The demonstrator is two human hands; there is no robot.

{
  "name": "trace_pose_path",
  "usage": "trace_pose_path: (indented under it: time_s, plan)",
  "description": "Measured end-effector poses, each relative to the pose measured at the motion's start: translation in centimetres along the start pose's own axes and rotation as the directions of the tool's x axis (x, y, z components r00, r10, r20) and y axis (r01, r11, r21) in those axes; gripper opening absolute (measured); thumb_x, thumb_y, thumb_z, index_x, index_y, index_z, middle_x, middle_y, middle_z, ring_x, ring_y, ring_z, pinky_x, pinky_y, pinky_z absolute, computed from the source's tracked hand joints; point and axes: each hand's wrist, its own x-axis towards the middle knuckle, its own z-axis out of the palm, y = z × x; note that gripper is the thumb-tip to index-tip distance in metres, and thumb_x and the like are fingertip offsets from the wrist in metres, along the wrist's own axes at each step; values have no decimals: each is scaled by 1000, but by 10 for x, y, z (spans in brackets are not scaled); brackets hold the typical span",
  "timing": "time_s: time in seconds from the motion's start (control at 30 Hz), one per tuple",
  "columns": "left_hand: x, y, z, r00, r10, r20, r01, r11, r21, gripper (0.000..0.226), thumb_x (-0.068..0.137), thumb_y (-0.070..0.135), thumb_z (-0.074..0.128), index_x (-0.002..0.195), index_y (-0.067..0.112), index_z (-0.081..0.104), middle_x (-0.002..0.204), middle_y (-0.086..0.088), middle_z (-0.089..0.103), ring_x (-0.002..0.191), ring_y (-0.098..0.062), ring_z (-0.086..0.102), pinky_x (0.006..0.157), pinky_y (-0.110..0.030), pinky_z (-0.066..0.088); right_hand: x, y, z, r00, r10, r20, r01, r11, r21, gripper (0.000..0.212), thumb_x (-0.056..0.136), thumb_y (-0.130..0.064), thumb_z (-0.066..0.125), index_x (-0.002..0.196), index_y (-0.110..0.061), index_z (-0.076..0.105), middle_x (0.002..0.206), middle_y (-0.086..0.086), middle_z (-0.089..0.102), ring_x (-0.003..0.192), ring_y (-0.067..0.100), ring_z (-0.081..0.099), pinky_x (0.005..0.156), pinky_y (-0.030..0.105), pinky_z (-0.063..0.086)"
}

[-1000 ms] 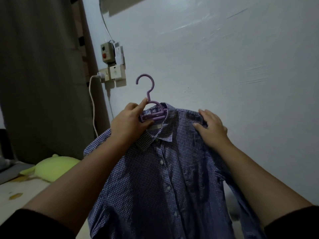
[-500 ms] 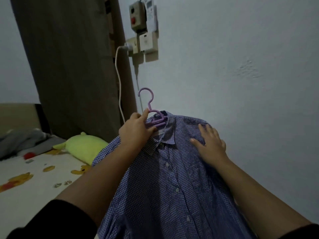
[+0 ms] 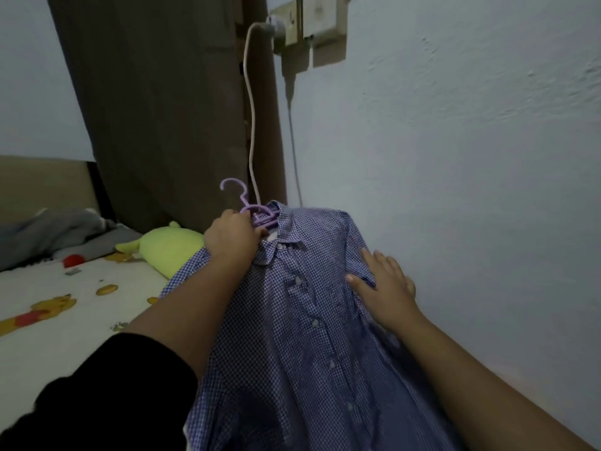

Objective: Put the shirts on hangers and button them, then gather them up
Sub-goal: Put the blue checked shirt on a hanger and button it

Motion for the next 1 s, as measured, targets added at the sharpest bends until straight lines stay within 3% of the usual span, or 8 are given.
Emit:
trace_pose_path:
  time_s: [0.17,0.3,0.57,0.87,1.0]
  plan:
    - [5,-3,17,996,-18,90,14,999,42,77,83,73,45,138,19,44,136,-12,51,121,-32,50,95,-42,40,3,-14,12,998,-61,33,61,998,11,67,93,-55,40,150,-32,14,159,-4,7,146,14,2,116,47,4]
    - [-7,9,12,991,134,22,-132,989,-72,76,87,70,41,146,21,37,148,-5,42,134,-24,41,107,-45,34,-2,-21,9,997,-72,37,71,997,15,67,92,-56,40,150,-33,13,159,-4,7,146,14,2,117,47,4]
    - [-62,32,-10,914,395,95,-378,913,-157,78,85,70,44,148,26,32,152,0,36,139,-18,33,110,-41,27,-41,-20,-23,999,-31,-17,31,999,-28,67,92,-54,44,150,-32,17,158,-4,13,145,15,9,115,44,10]
    - [-154,73,-34,850,490,195,-428,856,-289,82,84,70,47,151,29,24,154,3,32,140,-18,31,115,-49,18,-119,3,-63,997,55,-46,-58,996,-65,67,91,-56,45,148,-32,20,157,-4,19,144,16,13,114,45,14]
    - [-198,96,-46,807,559,189,-483,811,-331,83,83,72,47,151,29,24,154,4,32,139,-17,31,113,-45,21,-161,19,-81,993,102,-61,-107,990,-90,66,91,-56,45,148,-32,22,156,-4,23,143,16,16,114,45,16]
